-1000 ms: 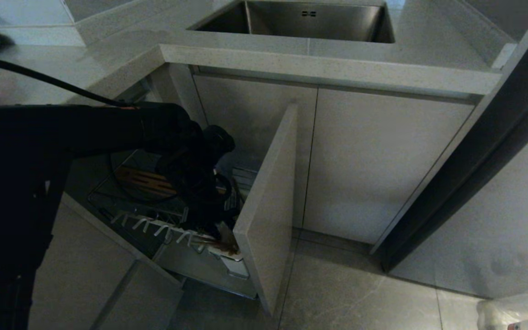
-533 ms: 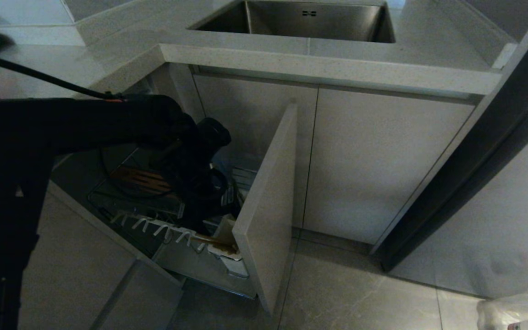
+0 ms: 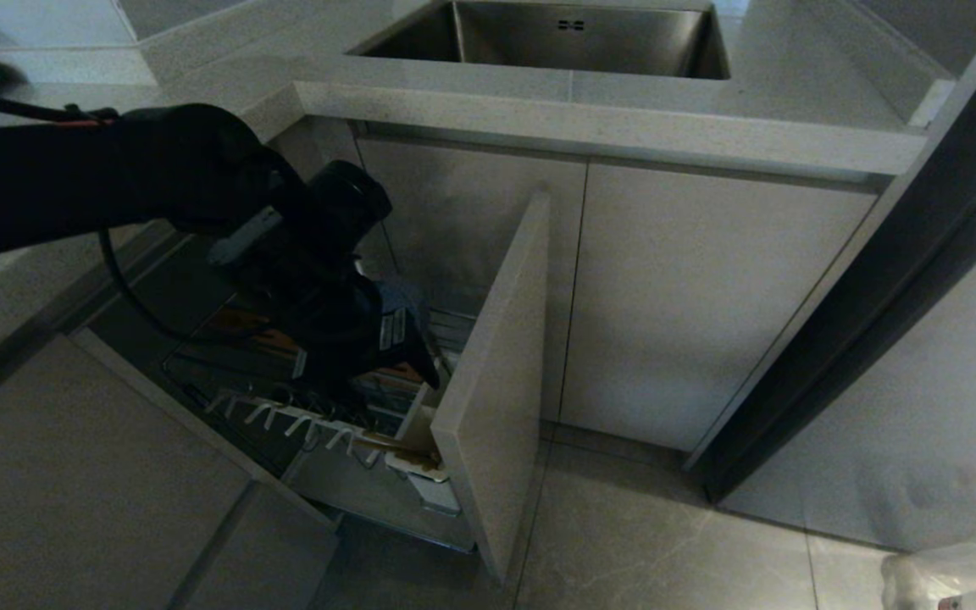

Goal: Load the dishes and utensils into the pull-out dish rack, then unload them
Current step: Pick up the chopsticks and place it in the cupboard, then pick up the fork and place it in the cupboard

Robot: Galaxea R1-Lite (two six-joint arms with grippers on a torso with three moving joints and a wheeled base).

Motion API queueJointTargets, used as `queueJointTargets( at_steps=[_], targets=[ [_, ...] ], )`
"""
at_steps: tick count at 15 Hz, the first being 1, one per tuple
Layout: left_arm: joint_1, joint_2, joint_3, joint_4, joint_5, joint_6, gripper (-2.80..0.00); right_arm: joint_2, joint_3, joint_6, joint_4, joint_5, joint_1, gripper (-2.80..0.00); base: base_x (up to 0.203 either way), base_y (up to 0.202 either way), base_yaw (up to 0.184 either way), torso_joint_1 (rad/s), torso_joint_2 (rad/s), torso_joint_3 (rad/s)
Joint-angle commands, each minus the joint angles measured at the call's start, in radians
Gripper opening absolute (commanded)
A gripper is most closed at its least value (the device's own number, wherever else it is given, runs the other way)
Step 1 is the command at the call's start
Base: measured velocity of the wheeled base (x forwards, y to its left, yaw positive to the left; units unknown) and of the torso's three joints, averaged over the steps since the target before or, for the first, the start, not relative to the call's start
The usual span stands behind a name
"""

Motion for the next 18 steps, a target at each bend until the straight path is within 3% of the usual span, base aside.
queueJointTargets(
  at_steps=[1,9,12,14,18],
  targets=[
    [0.0,-0.084,0.001,0.008,0.002,-0.005,-2.8,0.001,0.0,0.0,0.0,0.0,0.0,-2.8,0.0,0.0,0.0,0.0,0.0,0.0],
    [0.0,-0.392,0.002,0.024,0.044,-0.015,-2.8,0.0,0.0,0.0,0.0,0.0,0.0,-2.8,0.0,0.0,0.0,0.0,0.0,0.0],
    [0.018,-0.525,0.002,-0.008,0.121,-0.017,-2.8,0.001,0.0,0.0,0.0,-0.001,0.0,-2.8,0.0,0.0,0.0,0.0,0.0,0.0],
    [0.068,-0.599,0.002,-0.053,0.197,-0.011,-2.8,0.0,0.0,0.0,0.0,0.0,0.0,-2.8,0.0,0.0,0.0,0.0,0.0,0.0],
    [0.294,-0.699,0.002,-0.136,0.289,0.071,-2.8,0.0,0.0,0.0,0.0,0.0,0.0,-2.8,0.0,0.0,0.0,0.0,0.0,0.0]
  ],
)
